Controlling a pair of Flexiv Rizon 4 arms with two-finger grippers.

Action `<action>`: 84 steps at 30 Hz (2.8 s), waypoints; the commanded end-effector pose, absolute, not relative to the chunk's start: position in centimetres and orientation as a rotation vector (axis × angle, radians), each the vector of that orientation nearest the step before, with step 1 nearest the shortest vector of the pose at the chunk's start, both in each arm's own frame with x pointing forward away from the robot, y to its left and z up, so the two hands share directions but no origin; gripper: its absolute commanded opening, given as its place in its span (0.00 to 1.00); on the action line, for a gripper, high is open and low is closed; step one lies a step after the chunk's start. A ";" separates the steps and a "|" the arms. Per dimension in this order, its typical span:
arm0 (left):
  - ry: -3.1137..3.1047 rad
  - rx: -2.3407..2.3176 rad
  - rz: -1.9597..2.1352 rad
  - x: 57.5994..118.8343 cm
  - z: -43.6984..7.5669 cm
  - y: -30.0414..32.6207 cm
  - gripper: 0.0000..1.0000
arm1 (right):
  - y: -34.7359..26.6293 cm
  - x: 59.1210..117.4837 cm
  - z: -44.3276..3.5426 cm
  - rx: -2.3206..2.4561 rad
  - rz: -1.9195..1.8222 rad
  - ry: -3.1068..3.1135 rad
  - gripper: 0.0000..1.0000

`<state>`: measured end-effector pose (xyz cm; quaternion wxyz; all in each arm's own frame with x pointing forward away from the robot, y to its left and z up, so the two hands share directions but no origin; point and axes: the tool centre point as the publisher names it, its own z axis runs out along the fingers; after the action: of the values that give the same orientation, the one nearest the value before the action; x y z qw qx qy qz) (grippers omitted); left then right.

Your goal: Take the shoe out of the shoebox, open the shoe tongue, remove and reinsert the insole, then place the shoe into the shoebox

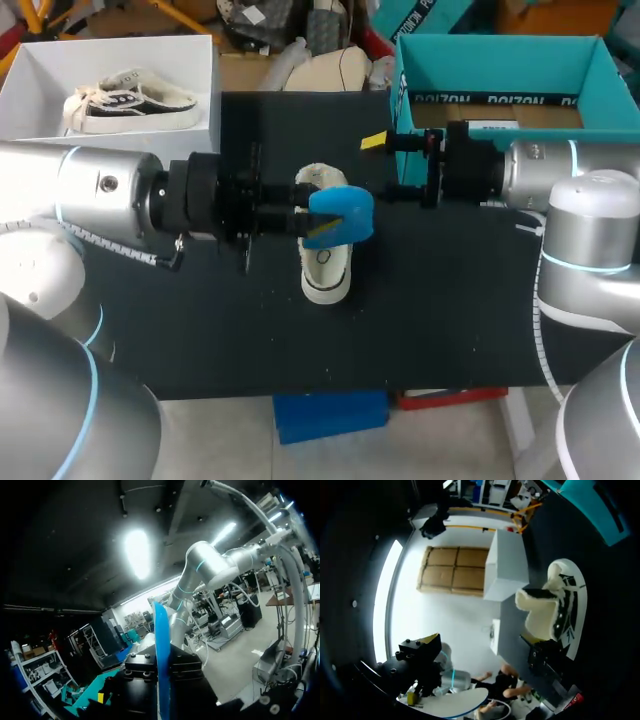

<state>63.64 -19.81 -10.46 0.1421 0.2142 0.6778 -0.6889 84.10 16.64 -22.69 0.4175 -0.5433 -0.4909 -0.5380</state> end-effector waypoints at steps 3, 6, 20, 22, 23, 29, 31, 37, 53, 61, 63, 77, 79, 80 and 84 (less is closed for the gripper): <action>1.912 0.716 -1.798 63.4 -13.2 -19.8 0.00 | 16.8 84.1 -22.8 -1.366 -1.353 -1.230 1.00; 1.912 0.716 -1.798 63.4 -13.2 -19.8 0.00 | 16.8 84.1 -22.8 -1.366 -1.353 -1.230 1.00; 1.713 0.843 -1.686 60.2 -13.0 -19.4 0.00 | 16.8 84.1 -22.8 -1.366 -1.353 -1.230 1.00; 1.653 0.886 -1.650 59.0 -13.9 -19.1 0.00 | 16.8 84.1 -22.8 -1.366 -1.353 -1.230 1.00; 1.617 0.905 -1.619 59.0 -14.5 -19.0 0.00 | 16.8 84.1 -22.8 -1.366 -1.353 -1.230 1.00; 1.491 1.003 -1.461 59.2 -17.6 -18.1 0.00 | 16.8 84.1 -22.8 -1.366 -1.353 -1.230 1.00; 1.472 1.038 -1.416 59.6 -18.6 -17.9 0.00 | 16.8 84.1 -22.8 -1.366 -1.353 -1.230 1.00; 1.413 1.126 -1.359 61.7 -22.3 -17.3 0.00 | 16.8 84.1 -22.8 -1.366 -1.353 -1.230 1.00; 1.415 1.173 -1.428 62.7 -23.8 -17.0 0.00 | 16.8 84.1 -22.8 -1.366 -1.353 -1.230 1.00; 1.197 1.277 -1.346 59.8 -22.4 -18.0 0.00 | 16.8 84.1 -22.8 -1.366 -1.353 -1.230 1.00; 1.165 1.299 -1.314 59.6 -22.8 -18.3 0.00 | 16.8 84.1 -22.8 -1.366 -1.353 -1.230 1.00; 1.099 1.342 -1.188 65.6 -25.1 -18.2 0.00 | 16.8 84.1 -22.8 -1.366 -1.353 -1.230 1.00; 1.097 1.345 -1.176 66.8 -25.3 -18.3 0.00 | 16.8 84.1 -22.8 -1.366 -1.353 -1.230 1.00; 1.112 1.339 -1.177 67.6 -25.5 -18.3 0.00 | 16.8 84.1 -22.8 -1.366 -1.353 -1.230 1.00; 1.121 1.318 -1.164 70.2 -26.0 -18.3 0.00 | 16.8 84.1 -22.8 -1.366 -1.353 -1.230 1.00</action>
<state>67.60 -17.32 -25.47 0.5069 0.5405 0.4737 -0.4758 84.07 16.64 -22.76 0.4178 -0.5427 -0.4903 -0.5390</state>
